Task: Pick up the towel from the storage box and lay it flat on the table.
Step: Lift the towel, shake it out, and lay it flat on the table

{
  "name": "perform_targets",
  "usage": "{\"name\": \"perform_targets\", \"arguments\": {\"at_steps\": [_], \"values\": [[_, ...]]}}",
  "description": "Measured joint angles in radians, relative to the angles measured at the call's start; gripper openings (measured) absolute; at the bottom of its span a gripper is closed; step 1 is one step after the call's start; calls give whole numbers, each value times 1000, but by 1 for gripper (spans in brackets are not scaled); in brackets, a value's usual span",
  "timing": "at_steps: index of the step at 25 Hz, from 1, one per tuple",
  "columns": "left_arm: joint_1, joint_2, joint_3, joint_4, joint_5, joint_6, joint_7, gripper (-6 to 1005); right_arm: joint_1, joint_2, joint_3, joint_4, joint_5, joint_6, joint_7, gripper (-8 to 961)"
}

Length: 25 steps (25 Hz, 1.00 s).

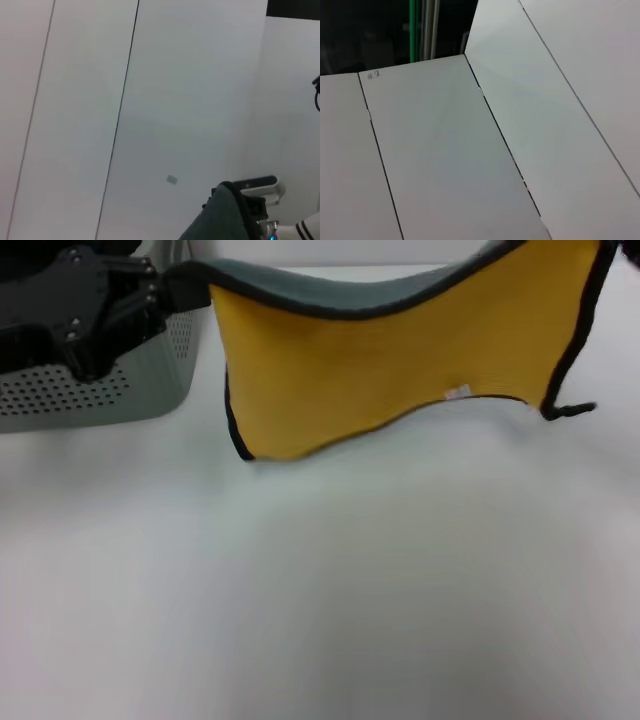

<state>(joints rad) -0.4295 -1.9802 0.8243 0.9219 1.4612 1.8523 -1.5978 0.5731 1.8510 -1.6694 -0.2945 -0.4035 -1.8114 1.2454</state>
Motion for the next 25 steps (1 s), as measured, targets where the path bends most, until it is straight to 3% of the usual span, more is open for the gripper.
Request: {"name": "perform_targets", "arguments": {"at_steps": [6, 10, 13, 16, 20, 22, 25], "values": [[47, 14, 4, -3, -18, 129, -5, 28, -66, 60, -4, 0, -77, -61, 8, 10], [102, 40, 80, 53, -92, 181, -49, 28, -79, 70, -4, -3, -90, -213, 49, 11], [132, 57, 147, 93, -130, 180, -90, 28, -89, 76, -3, 7, -90, -249, 94, 12], [131, 52, 122, 78, -36, 164, -116, 28, -88, 101, -13, 45, -155, -134, 107, 13], [80, 16, 8, -15, 262, 49, -110, 28, -62, 149, -18, 56, -315, 180, 117, 13], [41, 1, -48, -78, 416, -48, -102, 28, -51, 161, -17, 47, -353, 293, 106, 14], [7, -7, -71, -117, 529, -150, -100, 28, -32, 165, -15, 39, -362, 399, 85, 15]]}}
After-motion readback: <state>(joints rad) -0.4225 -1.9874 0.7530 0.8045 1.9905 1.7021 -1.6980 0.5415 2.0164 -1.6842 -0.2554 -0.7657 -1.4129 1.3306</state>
